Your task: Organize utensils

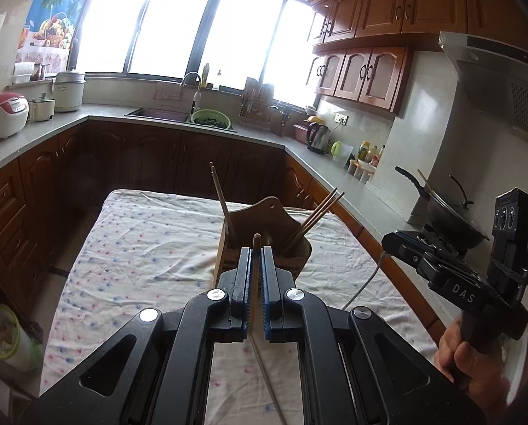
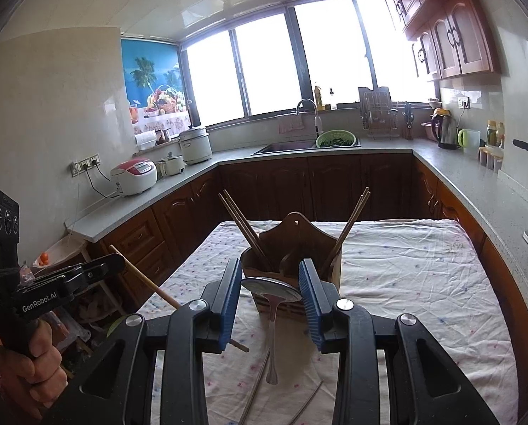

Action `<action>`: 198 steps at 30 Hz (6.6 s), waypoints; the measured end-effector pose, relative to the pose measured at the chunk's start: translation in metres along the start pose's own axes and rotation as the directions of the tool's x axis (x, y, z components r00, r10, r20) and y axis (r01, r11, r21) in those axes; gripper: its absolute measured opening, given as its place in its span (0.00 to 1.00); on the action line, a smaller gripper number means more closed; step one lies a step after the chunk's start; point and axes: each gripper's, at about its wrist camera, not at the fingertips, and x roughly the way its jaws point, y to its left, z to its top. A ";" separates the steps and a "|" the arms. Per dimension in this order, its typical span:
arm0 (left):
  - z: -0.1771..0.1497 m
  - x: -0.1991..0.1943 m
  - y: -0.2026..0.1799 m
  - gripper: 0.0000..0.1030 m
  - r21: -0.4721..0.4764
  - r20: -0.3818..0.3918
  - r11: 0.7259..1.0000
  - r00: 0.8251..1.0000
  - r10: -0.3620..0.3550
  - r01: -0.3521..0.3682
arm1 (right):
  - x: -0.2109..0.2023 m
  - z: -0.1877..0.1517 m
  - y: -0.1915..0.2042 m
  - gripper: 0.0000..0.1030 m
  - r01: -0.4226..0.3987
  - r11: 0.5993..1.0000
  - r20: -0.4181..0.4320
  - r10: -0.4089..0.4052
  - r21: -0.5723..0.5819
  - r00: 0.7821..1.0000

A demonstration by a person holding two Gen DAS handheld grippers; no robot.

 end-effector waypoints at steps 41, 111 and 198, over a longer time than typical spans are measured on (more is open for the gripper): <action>0.095 0.046 0.001 0.00 0.048 0.151 0.998 0.988 0.032 -0.040 | 0.050 0.072 -0.022 0.33 0.016 0.999 0.080 -0.014 -0.028 0.997; -0.011 0.065 0.007 0.03 -0.078 -0.150 0.997 0.989 -0.005 -0.007 | -0.003 0.031 -0.033 0.33 -0.005 0.997 0.062 0.000 0.078 0.998; -0.013 0.088 0.049 0.95 -0.164 -0.027 0.973 0.987 0.159 -0.161 | 0.063 -0.011 -0.061 0.85 0.021 0.982 0.039 -0.029 0.187 0.999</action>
